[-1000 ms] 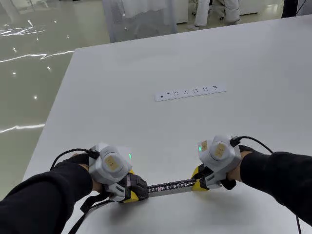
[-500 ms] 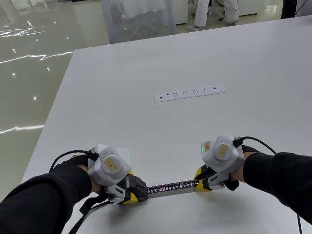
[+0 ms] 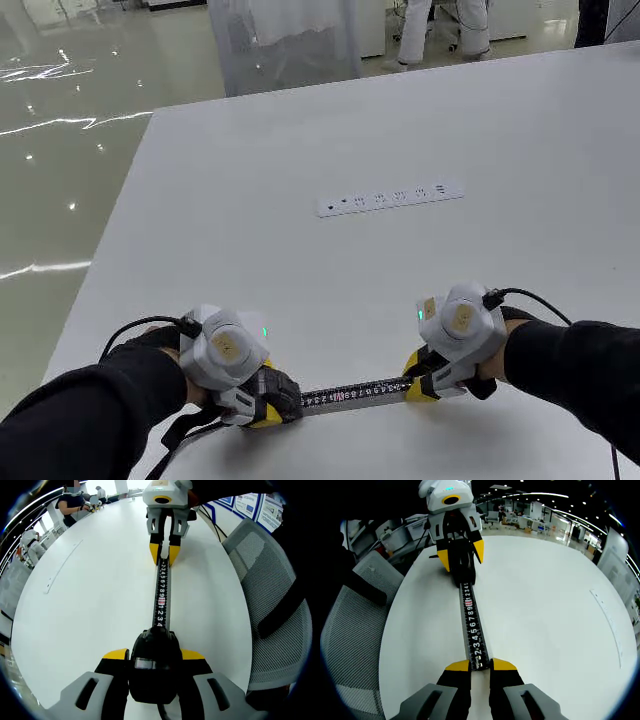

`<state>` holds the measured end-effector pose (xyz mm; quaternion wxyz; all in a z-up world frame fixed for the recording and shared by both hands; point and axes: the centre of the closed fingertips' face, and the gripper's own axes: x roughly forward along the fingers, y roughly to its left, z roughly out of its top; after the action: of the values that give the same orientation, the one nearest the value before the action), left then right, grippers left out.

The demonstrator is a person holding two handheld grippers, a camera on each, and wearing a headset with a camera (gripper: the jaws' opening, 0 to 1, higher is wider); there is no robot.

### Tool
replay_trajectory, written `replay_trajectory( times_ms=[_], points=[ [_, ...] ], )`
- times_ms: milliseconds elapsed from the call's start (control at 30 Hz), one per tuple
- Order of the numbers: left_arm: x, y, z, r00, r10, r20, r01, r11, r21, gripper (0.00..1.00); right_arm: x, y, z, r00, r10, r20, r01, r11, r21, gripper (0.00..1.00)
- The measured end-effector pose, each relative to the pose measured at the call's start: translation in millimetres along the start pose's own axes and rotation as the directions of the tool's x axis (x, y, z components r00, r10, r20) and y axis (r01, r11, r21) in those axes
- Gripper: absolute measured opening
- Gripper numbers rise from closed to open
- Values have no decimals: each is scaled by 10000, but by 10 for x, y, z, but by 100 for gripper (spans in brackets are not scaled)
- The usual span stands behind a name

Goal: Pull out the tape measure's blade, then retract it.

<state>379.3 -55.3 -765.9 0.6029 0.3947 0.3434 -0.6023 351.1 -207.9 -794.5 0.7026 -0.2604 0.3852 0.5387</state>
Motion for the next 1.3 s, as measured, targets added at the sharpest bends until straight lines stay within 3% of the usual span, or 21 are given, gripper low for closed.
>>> replay_trajectory(
  times_ms=[1300],
  points=[
    [3,-2,5,10000,38,16,-38,10000,-24,32,-117,-22,-151,9999,-86,-128,88,9998,167,8]
  ],
)
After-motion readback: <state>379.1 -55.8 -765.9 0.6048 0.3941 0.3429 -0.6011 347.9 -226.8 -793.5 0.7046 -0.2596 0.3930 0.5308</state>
